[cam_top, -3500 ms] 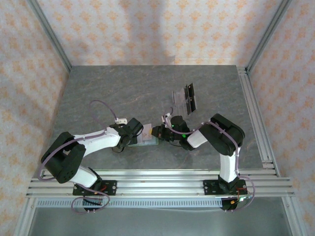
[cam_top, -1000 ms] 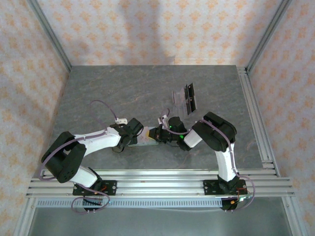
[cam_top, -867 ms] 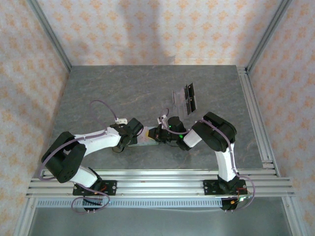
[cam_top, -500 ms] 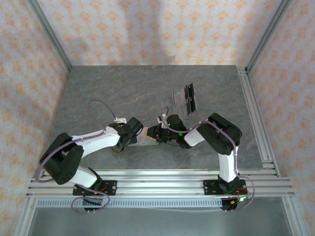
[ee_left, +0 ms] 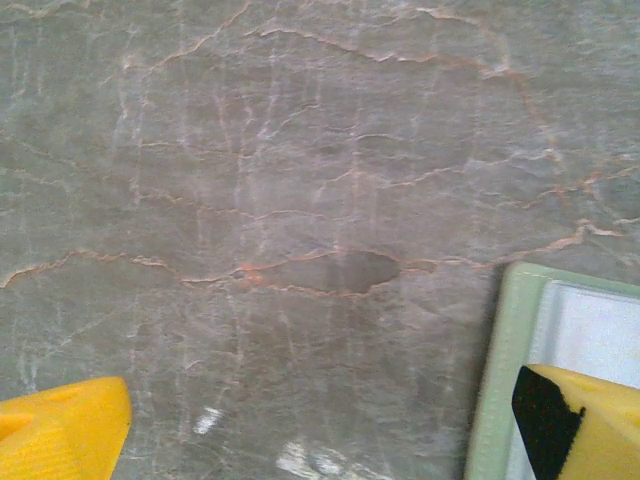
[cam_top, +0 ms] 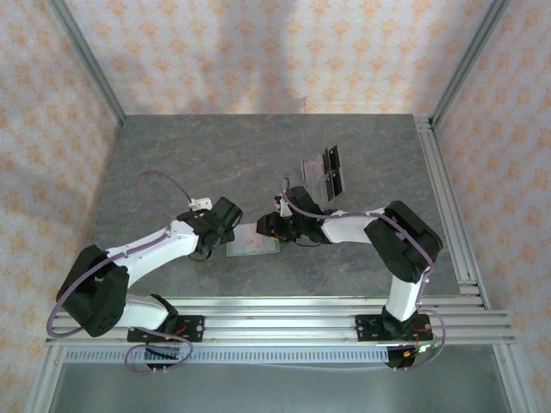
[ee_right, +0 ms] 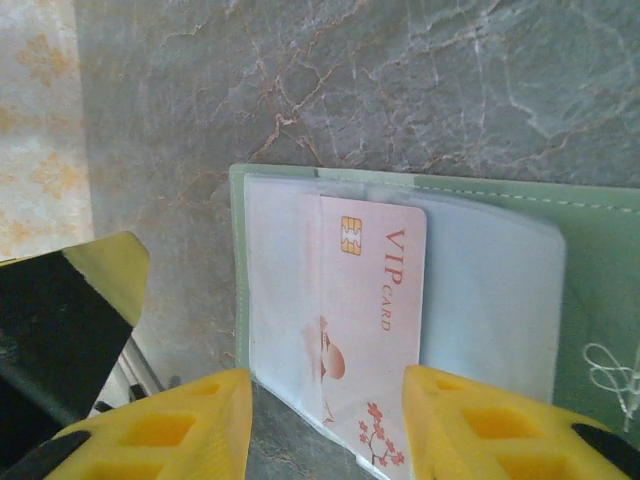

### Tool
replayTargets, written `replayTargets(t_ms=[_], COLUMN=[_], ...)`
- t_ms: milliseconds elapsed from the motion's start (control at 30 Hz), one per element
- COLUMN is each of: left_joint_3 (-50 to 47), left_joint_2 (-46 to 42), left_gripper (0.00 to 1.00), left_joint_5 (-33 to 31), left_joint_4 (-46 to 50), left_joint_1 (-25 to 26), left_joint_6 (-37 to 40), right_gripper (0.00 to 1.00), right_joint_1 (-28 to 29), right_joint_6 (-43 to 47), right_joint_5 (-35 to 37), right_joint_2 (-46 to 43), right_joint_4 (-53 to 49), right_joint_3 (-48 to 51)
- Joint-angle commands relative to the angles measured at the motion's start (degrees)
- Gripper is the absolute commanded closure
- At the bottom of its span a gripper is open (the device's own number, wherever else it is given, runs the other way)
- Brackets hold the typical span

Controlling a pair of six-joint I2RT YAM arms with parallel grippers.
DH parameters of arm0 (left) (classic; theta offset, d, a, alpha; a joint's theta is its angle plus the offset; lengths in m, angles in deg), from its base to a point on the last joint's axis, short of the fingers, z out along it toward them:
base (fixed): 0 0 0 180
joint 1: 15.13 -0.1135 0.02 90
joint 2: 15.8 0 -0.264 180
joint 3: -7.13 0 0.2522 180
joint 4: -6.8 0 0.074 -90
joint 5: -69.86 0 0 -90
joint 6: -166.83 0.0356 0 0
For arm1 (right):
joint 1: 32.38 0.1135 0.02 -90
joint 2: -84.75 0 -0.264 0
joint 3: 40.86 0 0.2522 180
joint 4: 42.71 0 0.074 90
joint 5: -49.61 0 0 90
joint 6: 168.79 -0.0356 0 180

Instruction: Put the credit cards into the card holder

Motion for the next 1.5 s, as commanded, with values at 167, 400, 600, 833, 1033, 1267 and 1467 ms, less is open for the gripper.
replayTargets(t_ms=[167,400,600,833,1033,1267,1467], left_joint_3=[-4.63,-6.1,-6.86,-7.3,-6.99,-6.99,-6.82], left_joint_2=[0.32,1.06,1.54,2.9,3.76,4.62,4.92], left_gripper=[0.0,0.0,0.0,0.0,0.0,0.0,0.0], left_joint_5=[-0.86,-1.34,-1.25,-0.22,0.19,1.0,1.12], left_joint_4=[-0.29,-1.13,-1.77,-3.14,-3.87,-4.69,-4.99], left_joint_1=[-0.96,-0.93,-0.89,-0.94,-0.91,-0.94,-0.89], left_joint_6=[-1.64,-2.45,-2.62,-2.46,-2.17,-2.0,-1.68], right_gripper=[0.77,0.88,0.89,0.89,0.89,0.89,0.89], right_joint_1=[0.58,1.24,1.77,2.6,3.46,3.98,4.85], right_joint_6=[9.42,11.52,11.81,12.2,12.49,12.45,12.62], right_joint_5=[7.9,8.86,8.45,7.98,7.71,7.28,6.94], right_joint_2=[-0.3,1.72,3.56,5.39,6.79,8.03,9.6], right_joint_4=[-21.41,-24.99,-25.26,-26.13,-27.06,-27.64,-28.46], right_joint_3=[-7.21,-9.76,-11.13,-13.19,-15.1,-17.04,-19.4])
